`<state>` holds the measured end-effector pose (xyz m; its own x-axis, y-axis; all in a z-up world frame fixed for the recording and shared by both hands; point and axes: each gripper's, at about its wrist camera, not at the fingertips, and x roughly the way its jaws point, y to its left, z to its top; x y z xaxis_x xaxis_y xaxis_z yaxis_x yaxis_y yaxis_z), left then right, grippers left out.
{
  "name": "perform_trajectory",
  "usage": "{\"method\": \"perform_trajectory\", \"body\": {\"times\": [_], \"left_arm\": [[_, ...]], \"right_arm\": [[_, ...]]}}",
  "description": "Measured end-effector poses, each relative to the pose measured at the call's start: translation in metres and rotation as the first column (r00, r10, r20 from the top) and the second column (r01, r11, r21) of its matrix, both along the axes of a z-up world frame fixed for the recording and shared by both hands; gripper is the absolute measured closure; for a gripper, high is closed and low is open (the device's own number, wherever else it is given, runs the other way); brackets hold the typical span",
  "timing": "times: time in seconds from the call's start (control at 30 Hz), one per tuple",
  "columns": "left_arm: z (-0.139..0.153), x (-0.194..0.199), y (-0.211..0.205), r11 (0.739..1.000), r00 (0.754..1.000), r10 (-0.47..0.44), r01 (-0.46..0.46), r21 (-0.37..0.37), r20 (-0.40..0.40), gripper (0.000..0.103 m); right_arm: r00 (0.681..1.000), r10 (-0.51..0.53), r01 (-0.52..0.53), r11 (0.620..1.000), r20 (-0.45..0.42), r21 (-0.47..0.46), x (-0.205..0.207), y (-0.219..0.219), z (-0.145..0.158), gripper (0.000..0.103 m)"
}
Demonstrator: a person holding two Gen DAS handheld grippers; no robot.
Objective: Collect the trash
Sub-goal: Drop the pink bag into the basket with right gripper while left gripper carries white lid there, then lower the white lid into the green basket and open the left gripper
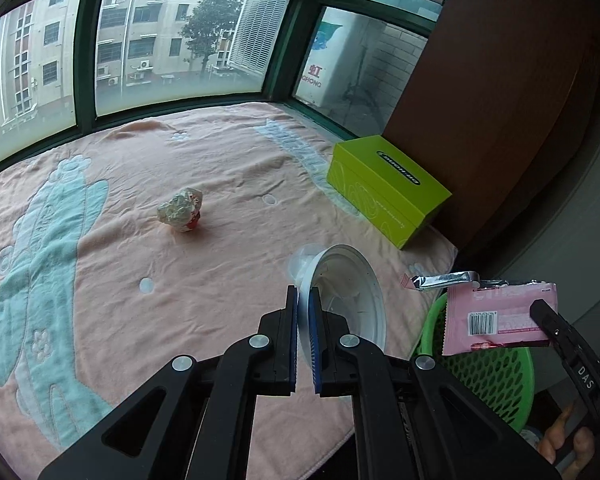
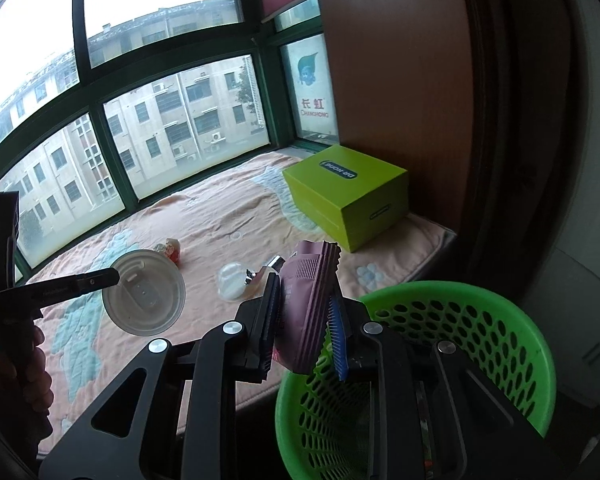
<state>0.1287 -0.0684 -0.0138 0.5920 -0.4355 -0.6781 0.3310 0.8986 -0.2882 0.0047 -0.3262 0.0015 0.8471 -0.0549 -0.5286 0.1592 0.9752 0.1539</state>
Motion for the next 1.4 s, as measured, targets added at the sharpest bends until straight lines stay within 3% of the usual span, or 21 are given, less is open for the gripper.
{"method": "perform_trajectory", "body": {"times": [0.33, 0.6, 1.07, 1.4], "left_arm": [[0.021, -0.022, -0.044, 0.995, 0.994, -0.097, 0.098, -0.012, 0.043, 0.097], [0.031, -0.032, -0.070, 0.988, 0.986, -0.152, 0.153, -0.011, 0.066, 0.097], [0.042, -0.046, -0.113, 0.970, 0.966, -0.241, 0.242, -0.007, 0.092, 0.097], [0.044, -0.062, -0.148, 0.948, 0.944, -0.318, 0.319, -0.005, 0.090, 0.097]], "right_arm": [[0.995, -0.096, 0.096, 0.995, 0.012, -0.021, -0.034, -0.030, 0.006, 0.079], [0.987, -0.159, 0.159, 0.987, -0.006, 0.013, -0.050, -0.053, -0.002, 0.072], [0.976, -0.215, 0.215, 0.977, 0.027, 0.020, -0.077, -0.069, 0.003, 0.037], [0.967, -0.249, 0.250, 0.968, 0.063, -0.009, -0.096, -0.075, 0.011, 0.026]]}}
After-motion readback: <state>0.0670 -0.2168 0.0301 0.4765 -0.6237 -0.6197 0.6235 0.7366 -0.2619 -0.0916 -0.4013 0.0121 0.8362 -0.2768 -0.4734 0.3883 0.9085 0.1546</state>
